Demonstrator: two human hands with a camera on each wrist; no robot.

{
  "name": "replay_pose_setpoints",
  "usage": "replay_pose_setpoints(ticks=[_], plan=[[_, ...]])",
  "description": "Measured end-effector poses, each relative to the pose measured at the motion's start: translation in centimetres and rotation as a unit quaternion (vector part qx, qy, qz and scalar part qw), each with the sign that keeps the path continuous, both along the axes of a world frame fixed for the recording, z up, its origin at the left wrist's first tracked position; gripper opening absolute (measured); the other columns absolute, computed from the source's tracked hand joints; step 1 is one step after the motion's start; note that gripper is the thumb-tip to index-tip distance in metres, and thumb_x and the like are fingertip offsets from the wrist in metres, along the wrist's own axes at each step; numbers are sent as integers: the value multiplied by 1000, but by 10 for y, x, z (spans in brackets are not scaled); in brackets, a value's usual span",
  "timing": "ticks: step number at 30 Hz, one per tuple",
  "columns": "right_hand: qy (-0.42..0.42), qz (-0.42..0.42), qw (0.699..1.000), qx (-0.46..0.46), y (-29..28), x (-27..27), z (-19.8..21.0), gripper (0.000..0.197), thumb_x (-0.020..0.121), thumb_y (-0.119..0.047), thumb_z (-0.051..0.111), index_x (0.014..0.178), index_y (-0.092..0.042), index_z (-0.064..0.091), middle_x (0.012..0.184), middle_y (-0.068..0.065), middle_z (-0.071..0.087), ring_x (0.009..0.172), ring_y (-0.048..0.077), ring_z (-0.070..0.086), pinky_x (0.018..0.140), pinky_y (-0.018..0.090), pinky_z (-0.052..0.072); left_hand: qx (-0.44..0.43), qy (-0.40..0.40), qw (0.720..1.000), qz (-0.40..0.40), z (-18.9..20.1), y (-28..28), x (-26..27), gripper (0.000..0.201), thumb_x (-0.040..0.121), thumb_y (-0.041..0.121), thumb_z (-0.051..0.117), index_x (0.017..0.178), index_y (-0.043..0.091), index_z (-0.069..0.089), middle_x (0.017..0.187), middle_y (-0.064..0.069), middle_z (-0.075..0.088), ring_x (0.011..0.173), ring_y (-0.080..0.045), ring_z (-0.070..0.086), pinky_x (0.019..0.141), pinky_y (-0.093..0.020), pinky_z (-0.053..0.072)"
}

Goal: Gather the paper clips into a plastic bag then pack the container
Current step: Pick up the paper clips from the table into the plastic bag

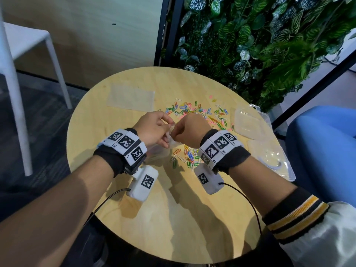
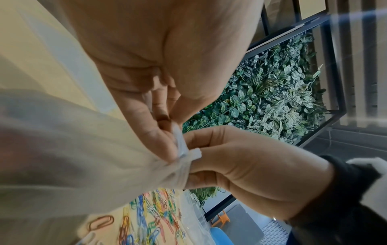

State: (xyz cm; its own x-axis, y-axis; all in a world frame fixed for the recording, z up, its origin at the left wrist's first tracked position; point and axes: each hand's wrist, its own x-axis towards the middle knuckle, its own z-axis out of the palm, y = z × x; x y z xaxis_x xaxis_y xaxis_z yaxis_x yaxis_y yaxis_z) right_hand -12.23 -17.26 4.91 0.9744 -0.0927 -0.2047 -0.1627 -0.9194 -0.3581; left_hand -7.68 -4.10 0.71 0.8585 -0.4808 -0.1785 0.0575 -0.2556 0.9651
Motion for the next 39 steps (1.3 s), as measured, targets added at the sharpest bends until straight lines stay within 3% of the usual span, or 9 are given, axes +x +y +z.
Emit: replay_pose_setpoints(ticks=[6, 8, 10, 12, 21, 27, 30, 33, 39], plan=[[-116, -64, 991, 0, -17, -1, 4, 36, 79, -1, 50, 75, -26, 75, 78, -4, 69, 68, 14, 61, 62, 21, 47, 121, -139, 976, 115, 10, 21, 18, 11, 96, 10, 56, 95, 15, 67, 74, -6, 64, 56, -25, 63, 62, -38, 60], [-35, -21, 995, -86, -19, -5, -10, 33, 87, -8, 51, 102, -26, 73, 110, 2, 70, 97, 20, 64, 83, 30, 53, 153, -181, 959, 156, 17, 35, 31, 15, 94, 11, 55, 95, 17, 69, 80, -7, 66, 64, -28, 63, 64, -34, 57], [49, 81, 984, -148, -14, -11, -33, 41, 95, -28, 46, 135, -21, 54, 143, 8, 49, 130, 28, 47, 106, 40, 42, 153, -183, 954, 180, 21, 46, 38, 18, 93, 11, 53, 95, 19, 69, 82, -6, 65, 57, -22, 63, 51, -25, 51], [57, 175, 964, -192, -3, -16, -60, 58, 95, -42, 32, 147, -16, 37, 154, 9, 32, 141, 30, 30, 112, 48, 31, 141, -180, 957, 181, 20, 52, 39, 18, 93, 11, 53, 93, 19, 69, 78, -6, 65, 45, -15, 62, 37, -15, 43], [108, 236, 921, -290, -12, -49, -91, 69, 99, -56, 20, 155, -24, -3, 164, -2, -7, 151, 28, -2, 118, 58, 6, 140, -158, 964, 160, 19, 50, 29, 14, 96, 12, 53, 96, 18, 66, 76, -9, 65, 48, -27, 68, 55, -38, 59], [139, 182, 928, -295, -64, -84, -86, 55, 102, -45, 15, 152, -36, -8, 163, 2, -6, 148, 39, 3, 114, 60, 23, 134, -137, 971, 142, 21, 41, 22, 16, 96, 10, 52, 98, 17, 66, 74, -7, 63, 53, -31, 69, 60, -46, 62], [132, 143, 946, -261, -85, -86, -91, 54, 104, -30, 28, 153, -31, 6, 162, 3, 8, 144, 38, 21, 107, 52, 40, 122, -112, 980, 109, 19, 31, 16, 16, 97, 10, 52, 99, 16, 66, 73, -8, 61, 48, -29, 67, 59, -44, 62], [47, 142, 957, -249, -95, -84, -95, 40, 97, -14, 48, 137, -20, 48, 135, 10, 50, 112, 33, 56, 87, 44, 54, 127, -111, 982, 91, 18, 24, 12, 15, 97, 9, 53, 99, 15, 67, 71, -9, 60, 43, -25, 64, 56, -41, 61], [-1, 61, 982, -177, -92, -79, -79, 20, 95, -21, 56, 101, -13, 74, 94, 6, 70, 84, 24, 64, 78, 34, 54, 130, -118, 982, 70, 16, 17, 10, 13, 97, 10, 54, 96, 16, 66, 69, -7, 59, 41, -23, 62, 51, -38, 60]])
